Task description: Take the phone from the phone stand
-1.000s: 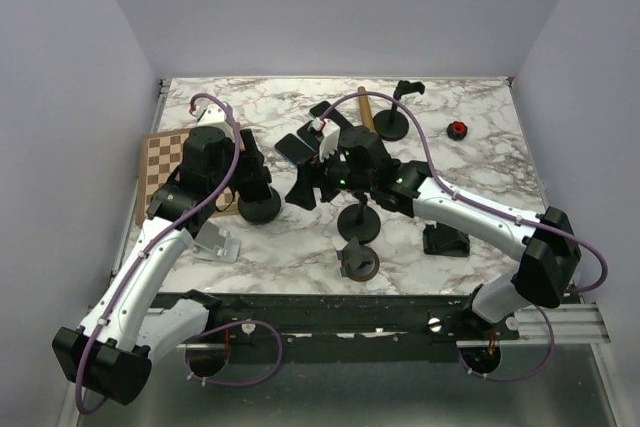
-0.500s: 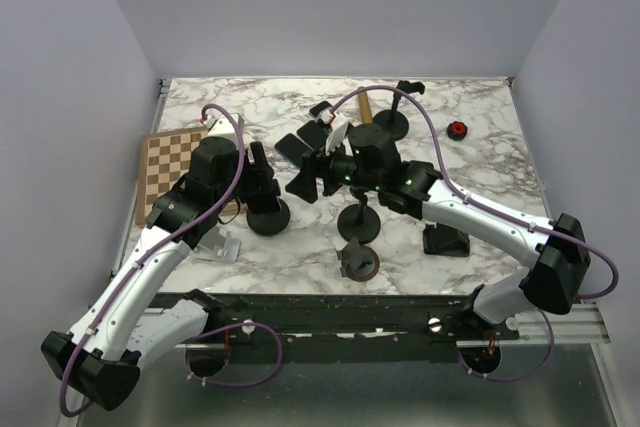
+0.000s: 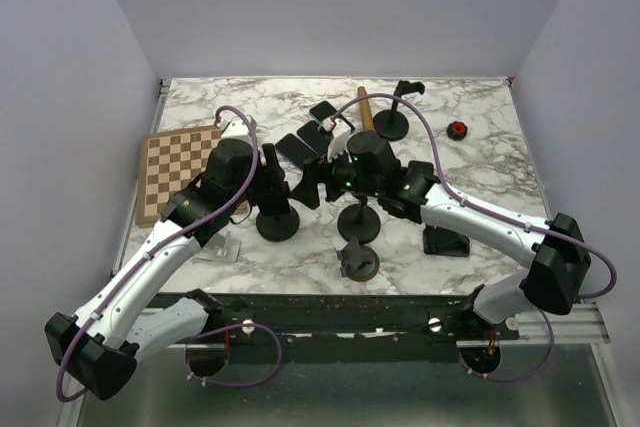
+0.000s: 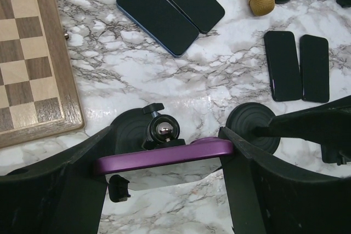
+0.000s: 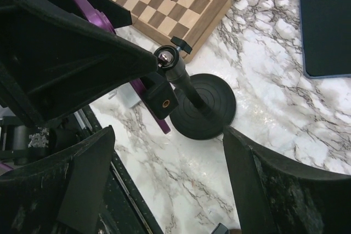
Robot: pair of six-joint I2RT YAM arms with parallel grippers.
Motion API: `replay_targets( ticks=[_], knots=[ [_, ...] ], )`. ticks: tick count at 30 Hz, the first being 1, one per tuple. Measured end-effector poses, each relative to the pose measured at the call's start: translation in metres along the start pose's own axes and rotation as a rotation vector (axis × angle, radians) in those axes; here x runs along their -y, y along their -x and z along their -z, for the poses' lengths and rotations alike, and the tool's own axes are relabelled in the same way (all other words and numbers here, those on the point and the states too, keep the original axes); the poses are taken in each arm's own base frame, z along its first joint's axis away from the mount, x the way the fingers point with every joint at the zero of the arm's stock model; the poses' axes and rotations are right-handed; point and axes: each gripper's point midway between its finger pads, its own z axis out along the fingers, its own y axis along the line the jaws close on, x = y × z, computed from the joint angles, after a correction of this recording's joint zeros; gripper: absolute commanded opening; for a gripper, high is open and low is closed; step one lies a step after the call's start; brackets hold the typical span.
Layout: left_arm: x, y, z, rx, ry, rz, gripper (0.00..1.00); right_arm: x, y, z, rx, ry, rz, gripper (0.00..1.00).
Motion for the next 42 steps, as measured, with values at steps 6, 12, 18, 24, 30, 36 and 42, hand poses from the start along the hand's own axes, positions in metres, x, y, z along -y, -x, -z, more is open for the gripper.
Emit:
replay_targets(
  ticks=[6, 12, 18, 24, 30, 36, 42],
  knots=[
    [0.002, -0.002, -0.001, 0.018, -0.022, 0.002, 0.76, 0.005, 0.005, 0.006, 0.023, -0.04, -0.015, 0.94],
    [0.008, -0.005, 0.007, 0.019, -0.075, -0.002, 0.99, 0.001, 0.009, 0.013, 0.035, -0.048, -0.023, 0.99],
    [0.027, 0.006, 0.02, 0.046, -0.184, -0.003, 0.99, -0.008, -0.004, 0.014, -0.006, -0.068, -0.027, 1.0],
    [0.031, 0.009, 0.037, 0.06, -0.226, -0.012, 0.99, -0.026, -0.002, 0.016, -0.002, -0.086, -0.03, 1.0],
    [0.012, 0.033, 0.073, 0.18, -0.169, 0.003, 0.99, -0.041, -0.014, 0.015, 0.002, -0.171, -0.06, 1.0],
    [-0.036, 0.065, 0.114, 0.393, 0.019, 0.065, 0.97, -0.053, -0.014, 0.0, 0.034, -0.337, -0.068, 1.0],
    [-0.066, 0.069, 0.148, 0.55, 0.08, 0.114, 0.96, -0.069, -0.005, -0.013, 0.085, -0.454, -0.07, 1.0]
  ],
)
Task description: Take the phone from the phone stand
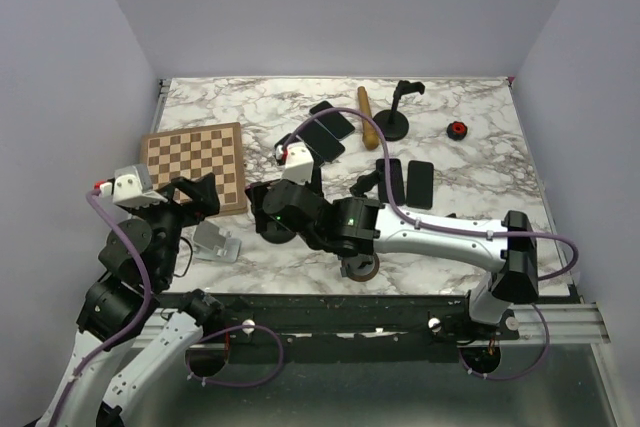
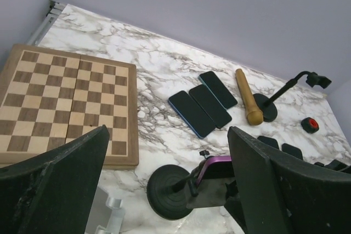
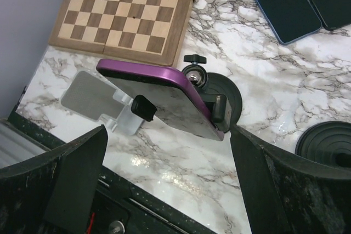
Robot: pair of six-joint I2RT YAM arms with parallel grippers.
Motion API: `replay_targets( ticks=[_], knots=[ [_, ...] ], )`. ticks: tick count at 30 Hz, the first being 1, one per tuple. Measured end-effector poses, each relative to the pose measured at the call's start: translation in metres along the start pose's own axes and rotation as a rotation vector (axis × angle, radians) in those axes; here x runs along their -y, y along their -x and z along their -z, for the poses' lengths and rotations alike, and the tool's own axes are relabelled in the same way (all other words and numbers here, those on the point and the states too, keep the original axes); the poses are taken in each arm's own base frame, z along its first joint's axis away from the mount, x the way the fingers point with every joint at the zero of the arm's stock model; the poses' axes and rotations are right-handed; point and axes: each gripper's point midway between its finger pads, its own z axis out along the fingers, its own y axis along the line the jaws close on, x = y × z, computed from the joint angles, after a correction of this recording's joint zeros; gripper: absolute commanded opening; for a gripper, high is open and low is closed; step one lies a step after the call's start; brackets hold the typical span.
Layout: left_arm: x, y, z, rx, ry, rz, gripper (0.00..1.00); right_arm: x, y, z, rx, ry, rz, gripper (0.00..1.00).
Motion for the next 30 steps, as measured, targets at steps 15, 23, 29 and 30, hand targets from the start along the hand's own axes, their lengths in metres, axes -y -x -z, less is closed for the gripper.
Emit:
replay_targets(
  ticks=[15, 23, 29, 30],
  knots=[
    [-0.025, -0.016, 0.013, 0.043, 0.031, -0.009, 0.96, -0.022, 0.0, -0.029, 0.06, -0.168, 0.085, 1.0],
    [-0.032, -0.009, 0.022, 0.085, 0.032, -0.011, 0.95, -0.014, -0.008, -0.043, 0.076, -0.253, 0.138, 0.99],
    [-0.036, -0.011, 0.024, 0.09, 0.035, -0.014, 0.95, -0.008, -0.005, -0.044, 0.098, -0.287, 0.156, 0.92],
    [-0.036, -0.013, 0.023, 0.088, 0.037, -0.016, 0.95, -0.007, -0.004, -0.044, 0.101, -0.291, 0.159, 0.91]
  ],
)
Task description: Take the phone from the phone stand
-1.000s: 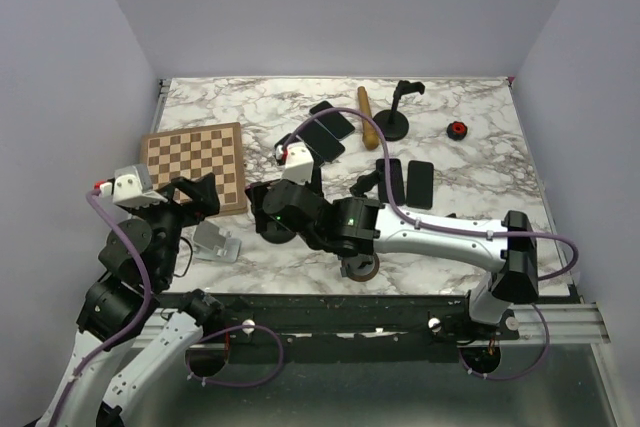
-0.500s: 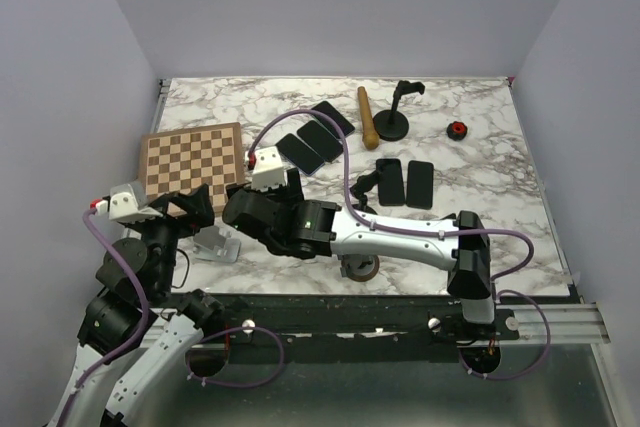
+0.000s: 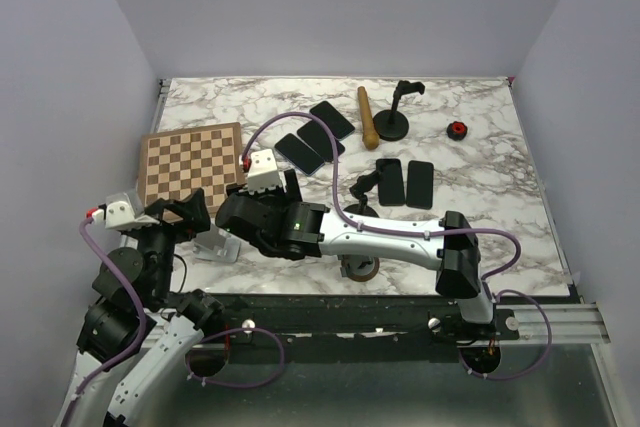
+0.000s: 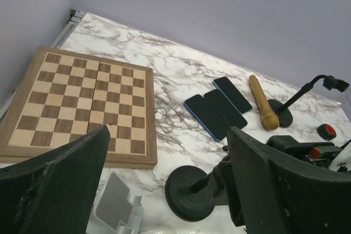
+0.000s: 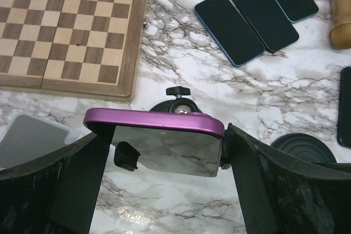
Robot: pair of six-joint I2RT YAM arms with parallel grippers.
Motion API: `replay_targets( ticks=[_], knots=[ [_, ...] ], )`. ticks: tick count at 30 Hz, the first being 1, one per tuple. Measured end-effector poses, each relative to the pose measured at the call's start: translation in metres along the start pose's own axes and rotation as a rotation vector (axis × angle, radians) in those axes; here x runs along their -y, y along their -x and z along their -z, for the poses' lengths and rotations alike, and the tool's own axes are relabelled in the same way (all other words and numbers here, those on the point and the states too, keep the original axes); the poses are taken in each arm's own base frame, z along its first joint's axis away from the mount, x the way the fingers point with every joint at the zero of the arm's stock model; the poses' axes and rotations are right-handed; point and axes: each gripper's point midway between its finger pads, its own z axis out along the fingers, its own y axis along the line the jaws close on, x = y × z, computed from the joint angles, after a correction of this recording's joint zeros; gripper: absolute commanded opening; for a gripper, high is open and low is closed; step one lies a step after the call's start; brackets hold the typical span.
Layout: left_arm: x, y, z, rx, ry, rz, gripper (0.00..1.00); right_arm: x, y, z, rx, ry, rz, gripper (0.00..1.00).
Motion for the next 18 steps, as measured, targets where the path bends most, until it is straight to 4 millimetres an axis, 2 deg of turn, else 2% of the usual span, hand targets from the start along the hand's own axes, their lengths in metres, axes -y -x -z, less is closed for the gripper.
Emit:
replay_targets(
  ticks=[2, 5, 10, 14, 16, 17, 18],
  knots=[
    [-0.001, -0.004, -0.001, -0.009, 0.004, -0.006, 0.95, 0.001, 0.0, -0.001, 0.005, -0.008, 0.006, 0.86],
    [-0.003, -0.014, -0.003, -0.031, 0.012, -0.022, 0.95, 0.002, 0.0, -0.003, 0.012, -0.018, 0.018, 0.74],
    [-0.007, -0.028, -0.004, -0.068, 0.026, -0.039, 0.95, 0.002, 0.001, -0.004, 0.024, -0.028, 0.031, 0.41],
    [-0.007, -0.03, -0.004, -0.073, 0.028, -0.029, 0.94, 0.002, 0.001, -0.006, 0.03, -0.026, 0.038, 0.19],
    [-0.006, -0.032, -0.005, -0.078, 0.025, -0.021, 0.94, 0.005, 0.001, -0.009, 0.035, -0.023, 0.038, 0.05],
    [-0.005, -0.035, -0.005, -0.085, 0.022, -0.018, 0.94, 0.006, 0.001, -0.008, 0.035, -0.013, 0.039, 0.01],
    [-0.005, -0.037, -0.005, -0.09, 0.021, -0.018, 0.93, 0.008, 0.0, -0.008, 0.03, 0.003, 0.039, 0.01]
  ],
)
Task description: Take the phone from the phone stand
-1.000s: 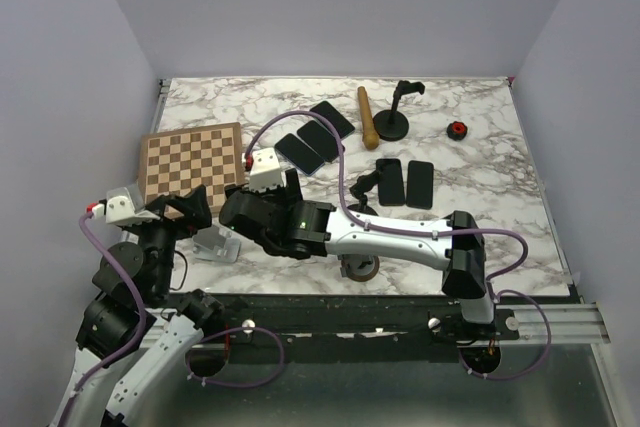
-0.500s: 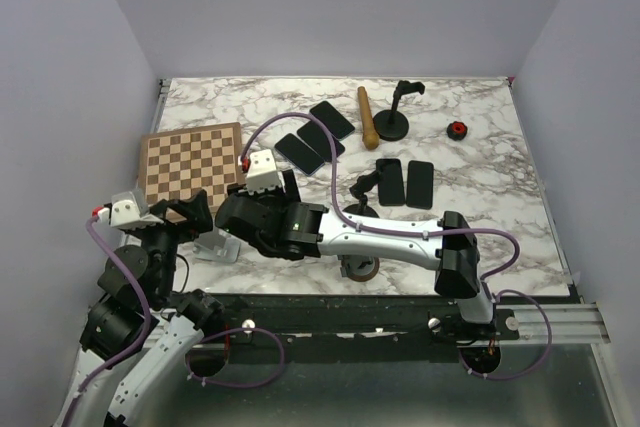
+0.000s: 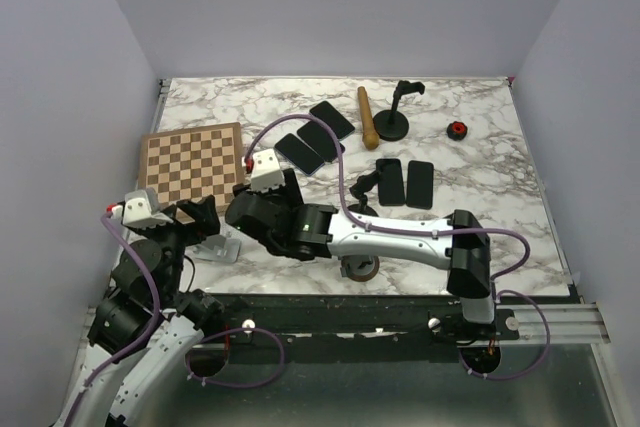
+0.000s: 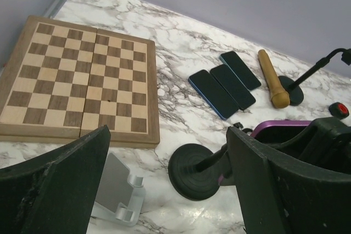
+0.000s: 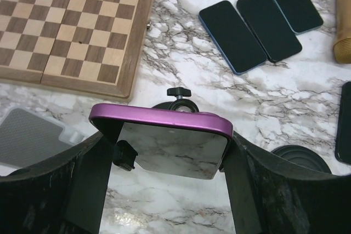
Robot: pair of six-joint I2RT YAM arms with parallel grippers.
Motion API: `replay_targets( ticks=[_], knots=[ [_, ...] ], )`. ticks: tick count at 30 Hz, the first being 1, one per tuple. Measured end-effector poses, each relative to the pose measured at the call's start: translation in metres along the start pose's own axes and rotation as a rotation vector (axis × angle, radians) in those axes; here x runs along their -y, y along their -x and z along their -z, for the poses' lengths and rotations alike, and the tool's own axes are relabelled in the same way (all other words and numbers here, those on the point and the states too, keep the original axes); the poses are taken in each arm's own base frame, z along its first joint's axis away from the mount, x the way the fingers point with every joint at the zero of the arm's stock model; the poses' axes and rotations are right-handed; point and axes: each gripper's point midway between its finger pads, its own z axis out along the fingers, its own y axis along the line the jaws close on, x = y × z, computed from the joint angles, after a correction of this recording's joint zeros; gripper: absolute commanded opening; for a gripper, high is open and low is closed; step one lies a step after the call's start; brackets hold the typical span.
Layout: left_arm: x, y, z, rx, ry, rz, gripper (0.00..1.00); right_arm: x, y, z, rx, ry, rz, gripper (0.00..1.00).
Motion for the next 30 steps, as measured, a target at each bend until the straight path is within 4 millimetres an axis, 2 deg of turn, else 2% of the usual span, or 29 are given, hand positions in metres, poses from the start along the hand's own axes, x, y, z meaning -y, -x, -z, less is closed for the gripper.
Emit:
replay_targets(
  ticks=[5, 9, 13, 16, 17, 20, 22, 26, 30],
  knots=[
    [0.007, -0.019, -0.005, -0.061, -0.027, 0.004, 0.91, 0.011, 0.001, -0.002, -0.037, 0.118, -0.011, 0.01],
    [0.015, -0.042, -0.01, -0.132, -0.059, -0.001, 0.86, 0.025, 0.005, -0.007, -0.074, 0.217, -0.044, 0.01],
    [0.031, -0.07, -0.016, -0.217, -0.138, 0.0, 0.85, 0.039, 0.012, -0.014, -0.1, 0.283, -0.079, 0.01],
    [0.052, -0.093, -0.02, -0.291, -0.232, 0.008, 0.86, 0.043, 0.015, -0.017, -0.121, 0.337, -0.087, 0.01],
    [0.06, -0.101, -0.021, -0.32, -0.269, 0.01, 0.84, 0.044, 0.016, -0.019, -0.127, 0.352, -0.09, 0.01],
    [0.082, -0.126, -0.023, -0.42, -0.371, 0.008, 0.69, 0.043, 0.016, -0.019, -0.149, 0.405, -0.088, 0.01],
    [0.096, -0.14, -0.024, -0.496, -0.423, 0.008, 0.67, 0.04, 0.015, -0.018, -0.164, 0.447, -0.085, 0.01],
    [0.105, -0.156, -0.03, -0.574, -0.439, 0.011, 0.62, 0.04, 0.014, -0.019, -0.182, 0.489, -0.085, 0.01],
    [0.11, -0.156, -0.034, -0.573, -0.45, 0.015, 0.53, 0.039, 0.012, -0.018, -0.196, 0.522, -0.087, 0.01]
  ],
)
